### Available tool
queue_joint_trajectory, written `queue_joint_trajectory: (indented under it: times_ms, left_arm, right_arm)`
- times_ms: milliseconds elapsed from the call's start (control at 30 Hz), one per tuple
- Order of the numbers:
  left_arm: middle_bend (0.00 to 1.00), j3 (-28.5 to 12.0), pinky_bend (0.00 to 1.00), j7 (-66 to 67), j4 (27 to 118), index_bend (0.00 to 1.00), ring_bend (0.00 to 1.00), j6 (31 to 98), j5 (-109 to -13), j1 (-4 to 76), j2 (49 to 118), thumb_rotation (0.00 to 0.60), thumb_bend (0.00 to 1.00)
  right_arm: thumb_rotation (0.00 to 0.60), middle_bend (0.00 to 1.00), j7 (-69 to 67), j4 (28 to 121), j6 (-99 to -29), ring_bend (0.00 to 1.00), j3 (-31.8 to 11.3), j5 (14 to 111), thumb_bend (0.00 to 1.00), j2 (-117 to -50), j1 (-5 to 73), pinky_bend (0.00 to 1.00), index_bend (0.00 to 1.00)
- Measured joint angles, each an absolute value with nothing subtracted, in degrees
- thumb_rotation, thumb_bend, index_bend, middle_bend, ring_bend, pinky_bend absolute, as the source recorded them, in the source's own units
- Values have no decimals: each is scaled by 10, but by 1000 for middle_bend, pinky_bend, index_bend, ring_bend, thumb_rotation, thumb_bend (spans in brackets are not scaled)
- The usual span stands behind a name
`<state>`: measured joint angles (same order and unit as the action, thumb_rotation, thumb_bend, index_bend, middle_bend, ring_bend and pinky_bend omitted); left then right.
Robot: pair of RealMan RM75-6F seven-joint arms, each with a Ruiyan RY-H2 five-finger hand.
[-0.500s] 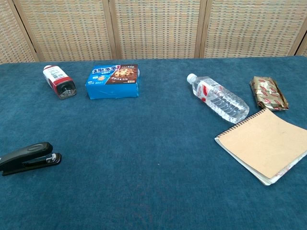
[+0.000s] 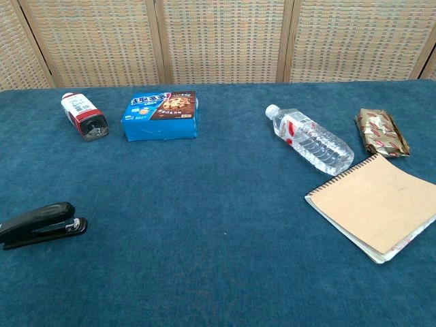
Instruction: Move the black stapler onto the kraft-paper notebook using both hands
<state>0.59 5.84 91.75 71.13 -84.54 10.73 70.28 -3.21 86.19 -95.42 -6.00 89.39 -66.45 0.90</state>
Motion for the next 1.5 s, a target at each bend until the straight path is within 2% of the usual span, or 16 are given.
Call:
queue_joint_trajectory:
  times_ms: [100, 300, 433, 600, 700, 767, 833, 933, 1267, 1500]
  left_arm:
    - [0, 6, 67, 61, 903, 0, 0, 676, -833, 124, 746, 600, 38]
    - [9, -5, 94, 98, 897, 16, 3, 646, -781, 141, 790, 600, 106]
    - [156, -20, 194, 127, 891, 203, 112, 628, -740, 155, 819, 600, 115]
    - [226, -36, 297, 135, 868, 249, 186, 606, -713, 176, 851, 600, 138]
    - [340, -40, 385, 136, 854, 363, 293, 602, -708, 184, 868, 600, 153]
    - [467, -42, 469, 136, 845, 509, 408, 601, -706, 188, 878, 600, 193]
    - [559, -43, 526, 134, 839, 605, 489, 607, -710, 189, 885, 600, 257]
    - [619, -44, 555, 126, 827, 672, 540, 628, -725, 188, 895, 600, 352]
    - [631, -50, 557, 97, 836, 685, 549, 662, -753, 187, 883, 600, 372]
    - [632, -79, 557, 127, 869, 685, 549, 625, -737, 229, 867, 600, 373]
  right_arm:
    - [600, 0, -34, 860, -950, 0, -61, 890, 0, -664, 10, 0, 68]
    - [600, 0, -35, 856, -942, 0, -62, 887, 0, -665, 13, 0, 68]
    - [600, 0, -37, 856, -939, 0, -63, 884, 0, -666, 14, 0, 68]
    - [600, 0, -39, 854, -932, 0, -63, 879, 0, -666, 15, 0, 68]
    - [600, 0, -41, 852, -928, 0, -64, 876, 0, -666, 17, 0, 68]
    - [600, 0, -42, 852, -927, 0, -64, 875, 0, -667, 17, 0, 68]
    - [600, 0, -44, 851, -925, 0, -64, 874, 0, -667, 17, 0, 68]
    - [600, 0, -45, 851, -923, 0, -65, 871, 0, -667, 18, 0, 68]
    - [600, 0, -44, 851, -919, 0, -65, 868, 0, -667, 18, 0, 68]
    - [600, 0, -49, 859, -918, 0, -65, 865, 0, -662, 17, 0, 68]
